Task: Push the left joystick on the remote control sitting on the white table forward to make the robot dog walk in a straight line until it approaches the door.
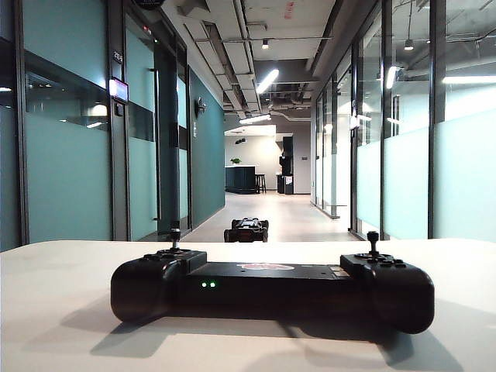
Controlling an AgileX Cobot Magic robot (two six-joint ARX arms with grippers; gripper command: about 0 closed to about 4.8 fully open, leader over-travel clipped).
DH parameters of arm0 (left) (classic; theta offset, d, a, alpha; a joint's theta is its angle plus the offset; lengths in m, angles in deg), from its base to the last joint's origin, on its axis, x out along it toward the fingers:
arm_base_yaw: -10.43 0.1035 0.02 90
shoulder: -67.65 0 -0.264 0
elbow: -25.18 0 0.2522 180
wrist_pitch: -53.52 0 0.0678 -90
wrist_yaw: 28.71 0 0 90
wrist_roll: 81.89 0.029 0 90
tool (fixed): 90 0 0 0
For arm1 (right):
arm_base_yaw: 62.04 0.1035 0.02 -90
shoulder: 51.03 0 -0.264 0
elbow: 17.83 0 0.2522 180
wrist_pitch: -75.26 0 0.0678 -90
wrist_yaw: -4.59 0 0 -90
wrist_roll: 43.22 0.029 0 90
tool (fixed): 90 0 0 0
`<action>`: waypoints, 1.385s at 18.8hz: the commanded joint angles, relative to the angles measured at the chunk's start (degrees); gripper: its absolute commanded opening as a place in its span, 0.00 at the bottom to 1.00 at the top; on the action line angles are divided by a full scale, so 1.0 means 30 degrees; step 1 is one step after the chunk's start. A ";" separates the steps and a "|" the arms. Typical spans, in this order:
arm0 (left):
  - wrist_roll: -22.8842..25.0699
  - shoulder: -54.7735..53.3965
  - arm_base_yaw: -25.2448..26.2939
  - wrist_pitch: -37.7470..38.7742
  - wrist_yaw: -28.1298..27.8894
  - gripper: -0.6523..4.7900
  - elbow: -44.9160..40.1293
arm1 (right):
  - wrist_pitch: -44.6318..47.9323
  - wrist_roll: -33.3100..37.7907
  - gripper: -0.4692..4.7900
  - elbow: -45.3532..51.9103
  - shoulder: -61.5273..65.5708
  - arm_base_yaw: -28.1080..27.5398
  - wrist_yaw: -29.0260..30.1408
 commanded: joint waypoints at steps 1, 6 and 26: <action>0.0007 -0.0007 0.0000 -0.0525 0.0022 0.11 0.0058 | 0.0306 0.0015 0.08 0.0102 -0.0058 -0.0007 0.0044; 0.0007 -0.0007 0.0000 -0.0503 0.0015 0.11 0.0058 | 0.0204 0.0015 0.08 0.0102 -0.0058 -0.0007 0.0051; -0.5253 -0.8896 -0.0430 0.3665 0.4131 0.11 0.9974 | -0.8313 0.4262 0.08 -1.2626 0.9347 0.0204 0.2528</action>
